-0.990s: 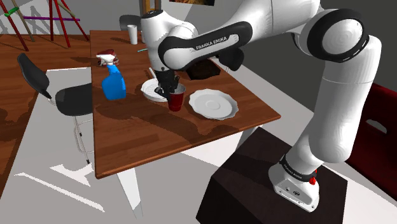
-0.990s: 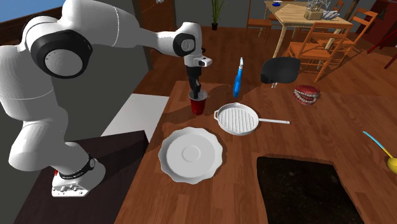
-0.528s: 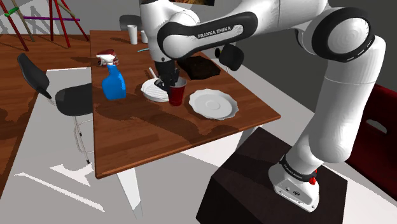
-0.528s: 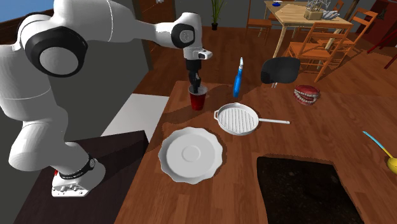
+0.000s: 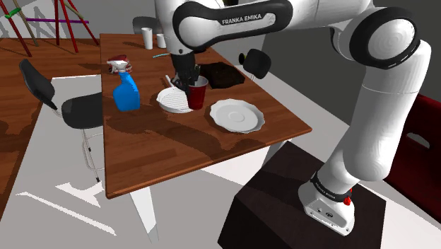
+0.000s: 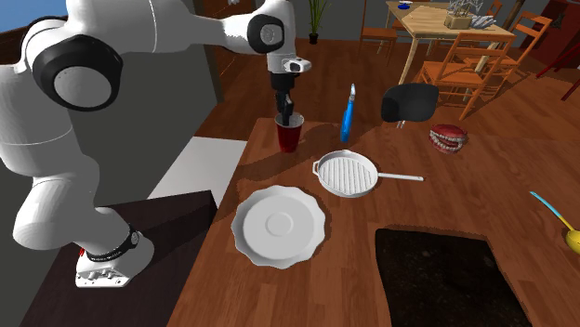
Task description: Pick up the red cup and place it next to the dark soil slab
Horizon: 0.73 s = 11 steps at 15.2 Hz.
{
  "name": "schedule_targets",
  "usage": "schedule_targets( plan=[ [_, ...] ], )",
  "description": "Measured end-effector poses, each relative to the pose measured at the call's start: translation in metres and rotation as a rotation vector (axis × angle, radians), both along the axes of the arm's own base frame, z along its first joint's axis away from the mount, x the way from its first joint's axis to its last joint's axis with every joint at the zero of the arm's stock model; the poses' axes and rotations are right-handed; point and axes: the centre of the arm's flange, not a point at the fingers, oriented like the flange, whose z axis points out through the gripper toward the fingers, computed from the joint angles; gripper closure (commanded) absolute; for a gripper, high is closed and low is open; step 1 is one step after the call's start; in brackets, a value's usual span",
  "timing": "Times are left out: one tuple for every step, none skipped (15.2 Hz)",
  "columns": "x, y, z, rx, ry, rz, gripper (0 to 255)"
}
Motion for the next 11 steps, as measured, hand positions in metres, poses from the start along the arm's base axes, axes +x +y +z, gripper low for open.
schedule_targets(
  plan=[
    [0.000,-0.001,0.005,0.000,0.000,0.000,255],
    [0.000,-0.001,0.011,0.000,0.000,0.000,255],
    [0.000,-0.001,0.016,0.000,0.000,0.000,255],
    [0.000,-0.001,0.021,0.000,0.000,0.000,255],
    [0.000,0.000,0.027,0.000,0.000,0.000,255],
    [-0.001,0.000,0.033,0.000,0.000,0.000,255],
    [-0.001,0.000,0.037,0.000,0.000,0.000,255],
    [-0.001,-0.001,0.043,0.000,0.000,0.000,255],
    [0.000,0.000,0.047,0.000,0.000,0.000,255],
    [0.001,-0.001,0.054,0.000,0.000,0.000,255],
    [0.000,0.000,0.059,0.000,0.000,0.000,255]
  ],
)
